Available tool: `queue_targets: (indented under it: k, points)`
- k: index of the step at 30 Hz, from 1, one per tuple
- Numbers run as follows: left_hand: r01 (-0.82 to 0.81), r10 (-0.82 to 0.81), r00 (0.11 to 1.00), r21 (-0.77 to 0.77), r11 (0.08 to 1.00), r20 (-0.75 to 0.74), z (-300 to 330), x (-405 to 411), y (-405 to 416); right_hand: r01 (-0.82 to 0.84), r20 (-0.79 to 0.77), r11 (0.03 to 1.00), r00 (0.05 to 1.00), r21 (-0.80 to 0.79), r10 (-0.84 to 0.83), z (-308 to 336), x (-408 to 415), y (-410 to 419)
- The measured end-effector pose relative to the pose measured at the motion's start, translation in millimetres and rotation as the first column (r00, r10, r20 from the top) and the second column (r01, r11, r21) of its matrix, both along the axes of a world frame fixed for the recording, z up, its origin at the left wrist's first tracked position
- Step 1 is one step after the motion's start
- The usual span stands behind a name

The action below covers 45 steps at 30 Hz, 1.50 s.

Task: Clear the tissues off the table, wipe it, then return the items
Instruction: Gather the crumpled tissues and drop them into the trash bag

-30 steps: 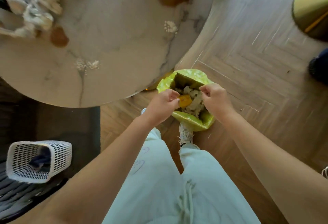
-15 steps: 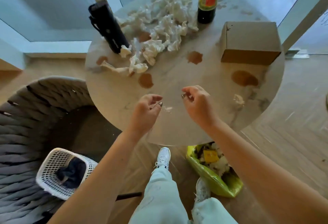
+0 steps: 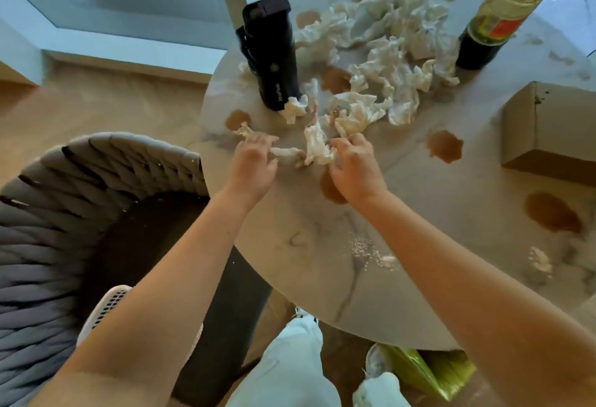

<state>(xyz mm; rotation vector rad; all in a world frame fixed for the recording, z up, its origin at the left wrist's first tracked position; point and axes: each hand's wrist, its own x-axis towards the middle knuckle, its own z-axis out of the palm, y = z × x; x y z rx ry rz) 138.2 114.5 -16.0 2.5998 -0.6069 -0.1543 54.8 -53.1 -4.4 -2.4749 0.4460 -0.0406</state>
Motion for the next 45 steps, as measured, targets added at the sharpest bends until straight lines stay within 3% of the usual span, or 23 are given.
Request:
queue_targets:
  k: [7, 16, 21, 31, 38, 42, 45]
  points:
    - [0.14, -0.14, 0.99, 0.075, 0.987, 0.0, -4.5, 16.4, -13.1, 0.013, 0.026, 0.998, 1.0, -0.056, -0.011, -12.0, 26.0, -1.4]
    - [0.174, -0.147, 0.957, -0.09, 0.981, 0.252, 3.2, -15.7, 12.5, 0.125, 0.15, 0.992, 0.981, -0.022, -0.12, -1.4, -5.1, -20.7]
    - [0.136, -0.057, 0.931, -0.198, 0.971, 0.36, 20.7, -71.3, 16.4, 0.205, 0.237, 0.979, 0.952, -0.021, -0.194, 8.4, -54.3, -39.9]
    - [0.363, -0.22, 0.89, -0.33, 0.871, 0.399, 48.1, -226.1, -41.8, 0.32, 0.325, 0.947, 0.895, 0.009, -0.306, 6.0, -219.6, -71.6]
    - [0.53, -0.469, 0.847, -0.453, 0.717, 0.248, 26.0, -343.9, -111.9, 0.491, 0.33, 0.864, 0.801, 0.112, -0.499, -22.0, -355.4, -81.0]
    - [0.606, -0.623, 0.77, -0.462, 0.648, 0.137, -7.3, -391.6, -145.3, 0.613, 0.188, 0.768, 0.744, 0.188, -0.641, -48.7, -415.7, -90.3]
    - [0.636, -0.679, 0.733, -0.389, 0.667, 0.034, -36.8, -405.9, -167.3, 0.698, 0.053, 0.692, 0.696, 0.183, -0.716, -74.0, -439.9, -100.5]
